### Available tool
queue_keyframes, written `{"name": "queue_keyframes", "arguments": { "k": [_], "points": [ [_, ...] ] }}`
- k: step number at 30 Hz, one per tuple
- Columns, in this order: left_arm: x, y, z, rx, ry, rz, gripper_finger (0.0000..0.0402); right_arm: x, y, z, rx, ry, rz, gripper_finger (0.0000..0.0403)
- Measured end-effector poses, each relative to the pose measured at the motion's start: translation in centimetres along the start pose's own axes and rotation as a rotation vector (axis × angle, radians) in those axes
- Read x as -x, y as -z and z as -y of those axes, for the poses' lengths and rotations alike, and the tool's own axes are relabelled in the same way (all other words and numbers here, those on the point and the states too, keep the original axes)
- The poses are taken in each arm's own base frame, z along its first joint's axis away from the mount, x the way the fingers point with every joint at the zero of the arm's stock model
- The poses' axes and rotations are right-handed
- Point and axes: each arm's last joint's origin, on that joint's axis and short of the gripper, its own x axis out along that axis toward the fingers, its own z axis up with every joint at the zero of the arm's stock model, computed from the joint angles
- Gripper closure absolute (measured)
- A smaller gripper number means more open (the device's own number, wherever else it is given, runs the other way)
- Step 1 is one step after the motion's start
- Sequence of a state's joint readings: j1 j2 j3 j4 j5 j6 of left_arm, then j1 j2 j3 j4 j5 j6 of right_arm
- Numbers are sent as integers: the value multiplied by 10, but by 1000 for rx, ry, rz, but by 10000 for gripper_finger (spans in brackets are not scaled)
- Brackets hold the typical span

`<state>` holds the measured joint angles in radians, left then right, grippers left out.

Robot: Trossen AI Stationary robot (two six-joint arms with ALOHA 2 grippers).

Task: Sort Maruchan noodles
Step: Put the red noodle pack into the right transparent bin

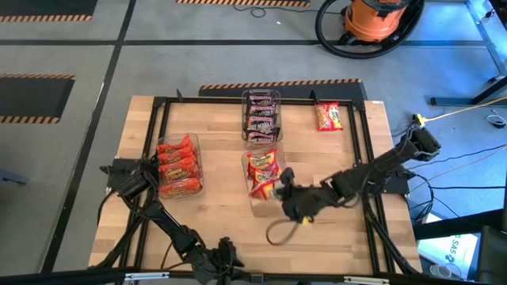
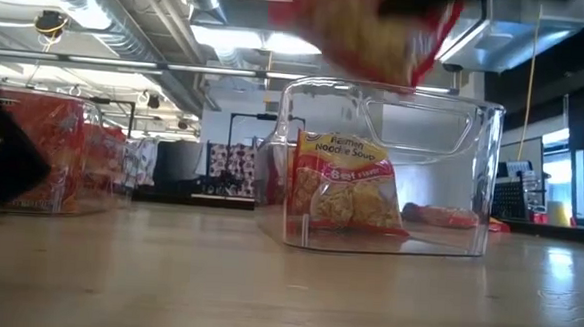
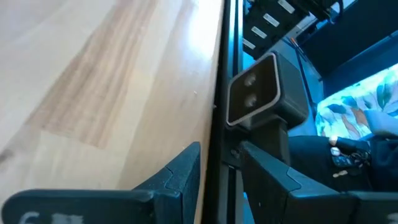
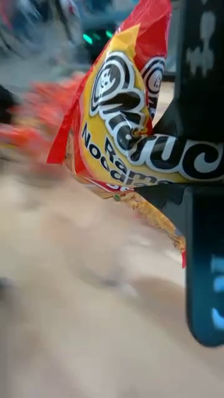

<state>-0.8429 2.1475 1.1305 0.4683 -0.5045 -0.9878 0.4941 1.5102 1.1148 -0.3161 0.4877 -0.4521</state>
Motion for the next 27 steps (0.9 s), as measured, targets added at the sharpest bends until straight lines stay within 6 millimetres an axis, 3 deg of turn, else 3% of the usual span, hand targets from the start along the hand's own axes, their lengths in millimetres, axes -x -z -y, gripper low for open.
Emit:
{"name": "queue_keyframes", "arguments": {
  "k": [9,20,24,27],
  "points": [
    [-4,-7,-5,14,-21,22,294,-30,36,23,-67,-175,-147,381],
    [-9,-15,-10,31,-28,32,294,-80,58,-5,-36,-314,-298,381],
    [-9,-17,-9,47,-19,38,294,-87,59,-10,-35,-341,-299,378],
    [-10,-18,-9,76,-10,43,294,-88,60,-11,-39,-346,-303,355]
  ]
}}
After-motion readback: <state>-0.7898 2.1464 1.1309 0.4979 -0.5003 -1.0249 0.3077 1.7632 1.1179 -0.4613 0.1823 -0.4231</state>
